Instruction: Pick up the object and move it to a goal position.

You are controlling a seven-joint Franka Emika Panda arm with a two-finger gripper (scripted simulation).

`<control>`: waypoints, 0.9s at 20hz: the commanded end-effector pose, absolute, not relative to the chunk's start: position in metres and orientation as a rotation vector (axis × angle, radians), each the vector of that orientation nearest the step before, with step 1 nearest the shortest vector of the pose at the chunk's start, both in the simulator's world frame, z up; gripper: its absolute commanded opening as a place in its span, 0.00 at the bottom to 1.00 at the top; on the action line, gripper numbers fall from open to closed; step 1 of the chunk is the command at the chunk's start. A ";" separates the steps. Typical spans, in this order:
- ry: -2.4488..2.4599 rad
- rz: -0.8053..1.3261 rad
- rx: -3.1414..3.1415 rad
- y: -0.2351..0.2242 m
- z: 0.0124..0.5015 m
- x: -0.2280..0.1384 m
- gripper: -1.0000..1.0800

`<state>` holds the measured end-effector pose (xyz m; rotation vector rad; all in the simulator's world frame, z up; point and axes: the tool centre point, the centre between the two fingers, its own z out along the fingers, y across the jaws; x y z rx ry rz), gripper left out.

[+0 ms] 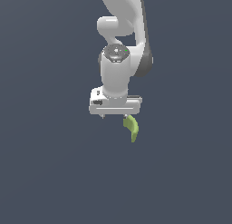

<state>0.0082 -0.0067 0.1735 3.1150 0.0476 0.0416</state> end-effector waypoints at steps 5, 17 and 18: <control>0.053 0.041 3.113 -0.011 0.172 0.009 0.96; 0.082 0.037 3.108 -0.019 0.168 0.009 0.96; 0.098 0.036 3.108 -0.016 0.167 0.009 0.96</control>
